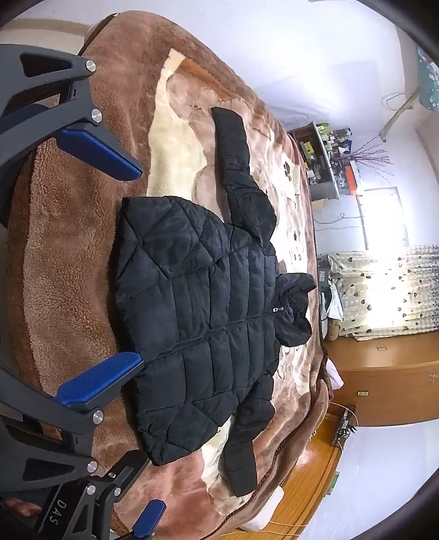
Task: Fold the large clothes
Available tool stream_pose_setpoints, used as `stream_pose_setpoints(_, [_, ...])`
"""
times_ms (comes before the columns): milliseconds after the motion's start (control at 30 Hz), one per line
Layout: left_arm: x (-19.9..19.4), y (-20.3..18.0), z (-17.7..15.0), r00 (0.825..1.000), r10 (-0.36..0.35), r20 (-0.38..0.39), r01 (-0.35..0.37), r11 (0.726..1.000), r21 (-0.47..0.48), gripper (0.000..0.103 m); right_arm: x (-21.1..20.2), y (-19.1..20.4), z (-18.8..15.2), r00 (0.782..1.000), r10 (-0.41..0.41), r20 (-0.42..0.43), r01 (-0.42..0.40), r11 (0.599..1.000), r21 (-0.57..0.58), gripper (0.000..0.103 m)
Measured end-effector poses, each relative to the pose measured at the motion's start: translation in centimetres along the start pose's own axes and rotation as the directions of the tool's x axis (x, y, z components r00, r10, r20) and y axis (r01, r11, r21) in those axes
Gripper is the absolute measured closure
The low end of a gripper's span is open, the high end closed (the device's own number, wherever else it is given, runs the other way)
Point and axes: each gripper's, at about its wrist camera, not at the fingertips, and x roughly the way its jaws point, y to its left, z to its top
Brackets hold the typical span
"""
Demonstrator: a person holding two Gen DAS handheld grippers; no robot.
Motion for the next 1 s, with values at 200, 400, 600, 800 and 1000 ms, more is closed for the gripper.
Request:
stream_pose_setpoints(200, [0.0, 0.0, -0.1, 1.000, -0.018, -0.006, 0.018, 1.000, -0.006, 0.000, 0.1, 0.2, -0.2, 1.000, -0.003, -0.001, 0.003, 1.000, 0.003, 0.007])
stream_pose_setpoints(400, [1.0, 0.1, -1.1, 0.998, -0.056, 0.000, 0.056, 0.998, -0.032, 0.000, 0.4, 0.0, 0.0, 1.000, -0.002, -0.007, 0.002, 1.000, 0.002, 0.007])
stream_pose_setpoints(600, [0.7, 0.6, -0.5, 0.999, -0.048, -0.014, 0.047, 0.998, -0.041, 0.000, 0.6, 0.1, -0.2, 1.000, -0.005, -0.009, 0.005, 1.000, 0.002, 0.007])
stream_pose_setpoints(800, [0.8, 0.7, -0.5, 0.999, -0.043, -0.025, 0.042, 0.998, -0.045, 0.000, 0.8, 0.3, -0.1, 1.000, -0.013, -0.016, 0.013, 1.000, -0.002, 0.007])
stream_pose_setpoints(1000, [1.1, 0.6, -0.4, 0.999, -0.041, -0.035, 0.039, 0.998, -0.044, 0.000, 0.6, 0.2, 0.0, 1.000, -0.016, -0.010, 0.016, 1.000, 0.009, 0.007])
